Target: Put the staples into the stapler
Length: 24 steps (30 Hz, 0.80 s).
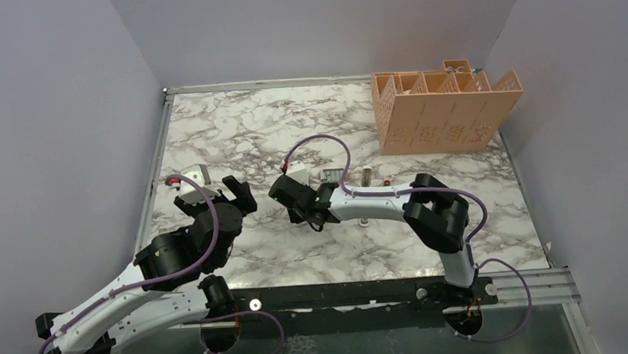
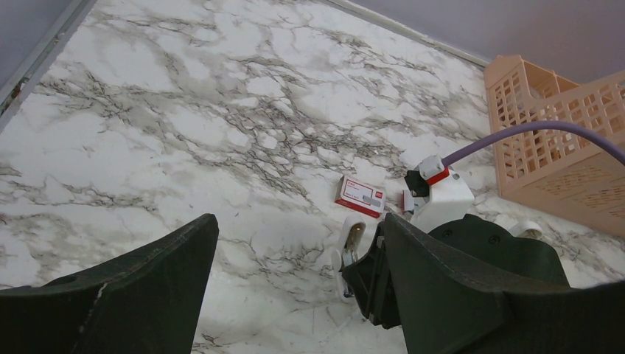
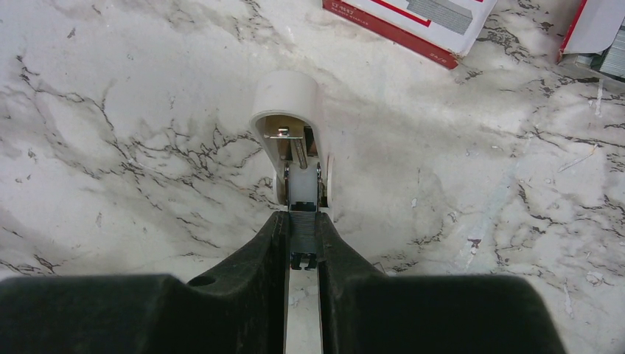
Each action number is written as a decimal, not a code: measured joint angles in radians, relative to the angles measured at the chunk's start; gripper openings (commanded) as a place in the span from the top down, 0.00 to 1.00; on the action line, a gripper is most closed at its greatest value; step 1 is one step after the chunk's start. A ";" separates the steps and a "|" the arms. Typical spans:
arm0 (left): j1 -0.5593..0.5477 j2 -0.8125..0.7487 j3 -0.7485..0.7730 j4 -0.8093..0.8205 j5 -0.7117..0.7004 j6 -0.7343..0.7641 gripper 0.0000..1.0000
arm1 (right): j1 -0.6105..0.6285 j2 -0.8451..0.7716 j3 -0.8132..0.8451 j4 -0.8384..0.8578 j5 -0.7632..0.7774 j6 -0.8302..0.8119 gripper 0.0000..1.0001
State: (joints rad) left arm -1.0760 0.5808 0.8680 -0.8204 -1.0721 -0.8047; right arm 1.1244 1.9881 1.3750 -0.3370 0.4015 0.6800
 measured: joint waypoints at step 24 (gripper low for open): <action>0.000 0.000 0.000 0.000 0.000 -0.002 0.16 | -0.001 -0.019 -0.036 0.022 -0.042 0.012 0.75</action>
State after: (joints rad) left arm -1.0760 0.5808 0.8677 -0.8204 -1.0721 -0.8066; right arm 1.1236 1.9690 1.3388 -0.3149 0.3592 0.6922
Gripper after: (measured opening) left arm 0.836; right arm 0.229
